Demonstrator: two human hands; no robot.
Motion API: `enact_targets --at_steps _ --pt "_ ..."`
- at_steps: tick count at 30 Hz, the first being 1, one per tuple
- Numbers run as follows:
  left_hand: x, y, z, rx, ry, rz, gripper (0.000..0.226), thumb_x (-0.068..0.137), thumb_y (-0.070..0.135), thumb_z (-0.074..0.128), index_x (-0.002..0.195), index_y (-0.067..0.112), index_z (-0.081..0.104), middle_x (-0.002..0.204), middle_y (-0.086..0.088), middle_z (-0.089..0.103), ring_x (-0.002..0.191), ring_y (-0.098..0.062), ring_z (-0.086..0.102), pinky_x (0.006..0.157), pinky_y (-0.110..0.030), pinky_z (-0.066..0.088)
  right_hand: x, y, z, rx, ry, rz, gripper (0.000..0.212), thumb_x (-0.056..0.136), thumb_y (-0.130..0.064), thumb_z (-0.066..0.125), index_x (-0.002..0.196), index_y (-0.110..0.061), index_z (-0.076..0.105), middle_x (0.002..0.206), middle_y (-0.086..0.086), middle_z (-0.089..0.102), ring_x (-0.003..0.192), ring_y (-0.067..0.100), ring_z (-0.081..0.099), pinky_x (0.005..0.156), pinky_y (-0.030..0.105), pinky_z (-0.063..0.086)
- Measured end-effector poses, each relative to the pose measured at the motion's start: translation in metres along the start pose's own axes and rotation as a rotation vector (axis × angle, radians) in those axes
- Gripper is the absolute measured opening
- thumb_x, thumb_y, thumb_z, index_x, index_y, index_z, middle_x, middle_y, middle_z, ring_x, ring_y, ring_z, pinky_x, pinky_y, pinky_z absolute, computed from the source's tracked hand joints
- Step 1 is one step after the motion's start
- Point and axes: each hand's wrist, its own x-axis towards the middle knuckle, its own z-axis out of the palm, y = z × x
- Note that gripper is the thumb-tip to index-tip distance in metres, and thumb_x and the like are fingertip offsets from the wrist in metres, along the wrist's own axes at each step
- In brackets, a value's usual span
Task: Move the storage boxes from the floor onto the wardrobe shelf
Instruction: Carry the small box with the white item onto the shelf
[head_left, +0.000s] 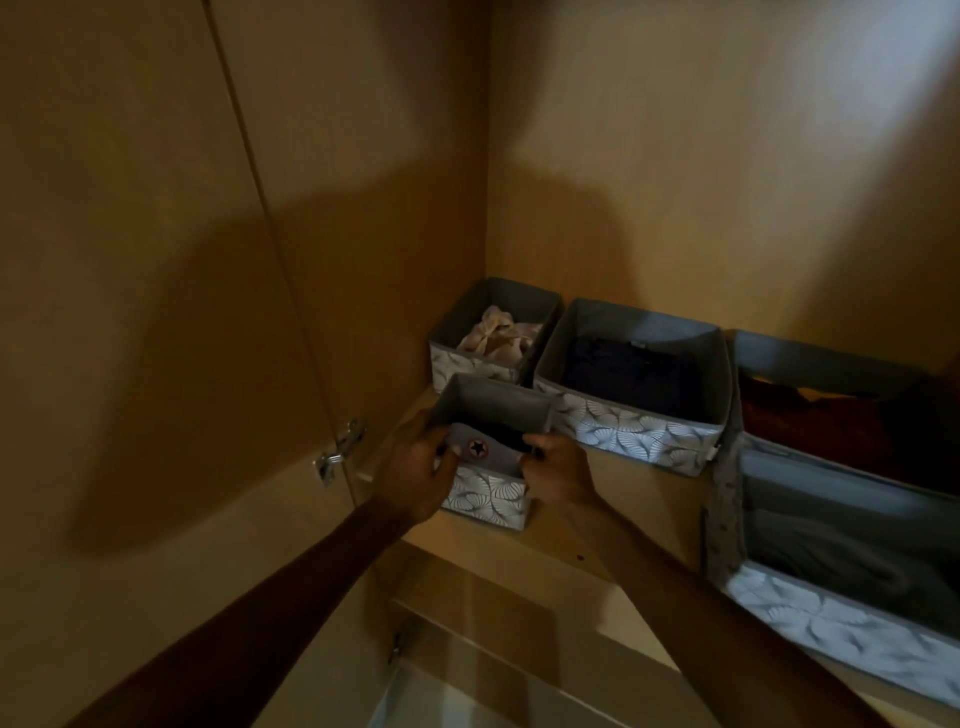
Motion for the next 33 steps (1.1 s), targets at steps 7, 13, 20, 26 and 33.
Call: enact_targets --at_steps 7,13,20,26,33 --pt "-0.023 -0.024 -0.012 0.239 0.06 0.057 0.063 0.094 0.055 0.028 0.136 0.016 0.054 0.147 -0.015 0.047 0.139 -0.034 0.038 0.114 -0.046 0.028 0.011 -0.016 0.033 0.051 -0.027 0.005 0.046 0.09 -0.015 0.059 0.135 -0.008 0.052 0.137 0.013 0.055 0.125 0.026 0.053 0.105 0.04 0.045" --pt "-0.017 -0.045 -0.019 0.25 -0.104 0.032 0.089 0.083 0.076 0.008 0.153 0.022 0.024 0.163 -0.008 0.013 0.15 -0.03 0.002 0.118 -0.039 -0.003 0.019 -0.026 0.048 0.136 -0.058 0.032 0.051 0.091 -0.017 0.06 0.14 -0.009 0.045 0.141 0.012 0.051 0.123 0.025 0.054 0.101 0.039 0.048" --pt "-0.002 -0.064 -0.022 0.186 -0.165 0.005 0.101 0.073 0.086 0.007 0.154 0.026 0.013 0.164 -0.004 -0.001 0.15 -0.025 -0.009 0.119 -0.044 -0.001 0.03 -0.026 0.057 0.179 -0.09 -0.009 0.049 0.088 -0.021 0.065 0.135 -0.014 0.053 0.13 0.012 0.06 0.112 0.025 0.061 0.091 0.047 0.054" --pt "0.0 -0.066 -0.026 0.1 -0.177 -0.004 0.11 0.065 0.092 0.006 0.154 0.027 0.014 0.164 -0.002 -0.003 0.15 -0.023 -0.01 0.118 -0.042 -0.001 0.028 -0.027 0.06 0.212 -0.09 -0.03 0.045 0.09 -0.02 0.064 0.134 -0.014 0.054 0.126 0.011 0.061 0.109 0.025 0.063 0.09 0.047 0.055" --pt "0.006 -0.081 -0.025 0.079 -0.135 -0.014 0.076 0.086 0.073 0.03 0.15 0.033 0.026 0.163 0.001 0.012 0.151 -0.022 0.002 0.12 -0.05 0.012 0.027 -0.024 0.06 0.206 -0.124 -0.056 0.05 0.09 -0.028 0.064 0.137 -0.019 0.05 0.128 0.01 0.062 0.109 0.029 0.063 0.091 0.048 0.054"
